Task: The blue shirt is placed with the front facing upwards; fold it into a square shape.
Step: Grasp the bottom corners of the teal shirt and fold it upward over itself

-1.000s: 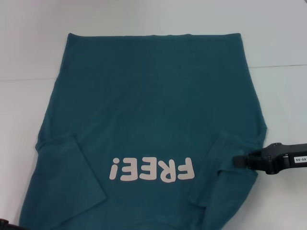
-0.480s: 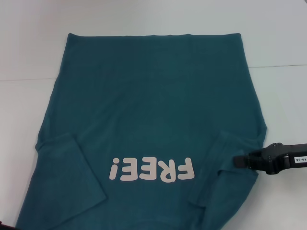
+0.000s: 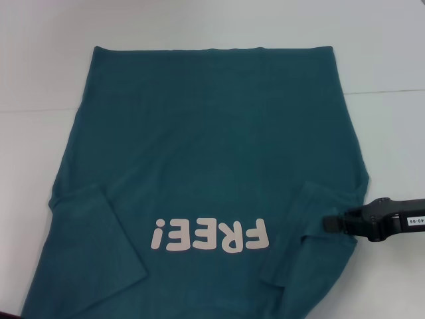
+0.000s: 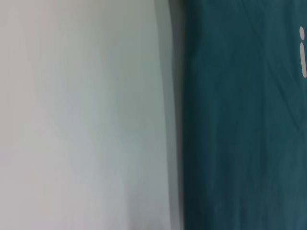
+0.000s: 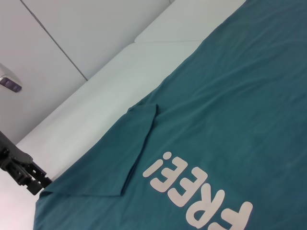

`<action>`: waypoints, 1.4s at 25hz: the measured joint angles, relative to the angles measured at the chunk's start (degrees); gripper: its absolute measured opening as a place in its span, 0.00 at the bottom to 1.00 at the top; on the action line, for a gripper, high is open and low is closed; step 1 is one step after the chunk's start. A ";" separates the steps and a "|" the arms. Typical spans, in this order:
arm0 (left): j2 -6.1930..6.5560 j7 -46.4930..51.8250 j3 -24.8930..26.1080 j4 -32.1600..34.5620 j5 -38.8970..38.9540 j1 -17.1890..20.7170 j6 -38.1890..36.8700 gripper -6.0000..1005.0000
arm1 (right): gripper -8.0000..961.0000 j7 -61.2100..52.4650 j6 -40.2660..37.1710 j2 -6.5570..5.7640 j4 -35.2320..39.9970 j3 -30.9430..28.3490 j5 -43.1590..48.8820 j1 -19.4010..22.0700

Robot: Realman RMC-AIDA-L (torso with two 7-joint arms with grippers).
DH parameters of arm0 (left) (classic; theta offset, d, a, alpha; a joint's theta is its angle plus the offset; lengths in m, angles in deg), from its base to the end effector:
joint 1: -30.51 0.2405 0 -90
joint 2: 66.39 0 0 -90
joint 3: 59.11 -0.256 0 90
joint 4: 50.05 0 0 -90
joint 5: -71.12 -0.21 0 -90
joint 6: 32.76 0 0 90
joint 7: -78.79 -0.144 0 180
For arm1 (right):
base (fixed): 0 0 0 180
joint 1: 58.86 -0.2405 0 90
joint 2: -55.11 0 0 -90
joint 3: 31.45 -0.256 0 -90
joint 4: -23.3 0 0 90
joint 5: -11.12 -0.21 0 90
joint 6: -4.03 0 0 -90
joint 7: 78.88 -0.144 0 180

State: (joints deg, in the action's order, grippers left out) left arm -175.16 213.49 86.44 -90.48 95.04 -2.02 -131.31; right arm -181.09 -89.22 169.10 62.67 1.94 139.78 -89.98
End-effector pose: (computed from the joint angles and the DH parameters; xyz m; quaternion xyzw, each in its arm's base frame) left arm -0.3500 0.2953 0.0720 -0.7517 -0.6517 0.0784 0.0641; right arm 0.2972 0.3266 0.0381 -0.8976 0.3994 0.1611 0.0944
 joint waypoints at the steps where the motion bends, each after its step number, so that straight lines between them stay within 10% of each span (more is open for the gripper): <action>1: -0.01 0.01 0.00 0.00 -0.03 -0.03 0.07 0.87 | 0.04 0.00 0.00 0.00 0.00 0.00 0.00 0.00; 35: -0.75 1.24 -0.47 0.70 2.32 -1.96 -2.12 0.87 | 0.04 0.08 0.32 -0.26 0.00 0.00 -0.11 -0.27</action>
State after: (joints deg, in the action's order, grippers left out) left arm -175.91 214.73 85.96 -89.78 97.36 -3.98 -133.44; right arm -181.01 -88.89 168.84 62.67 1.95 139.67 -90.25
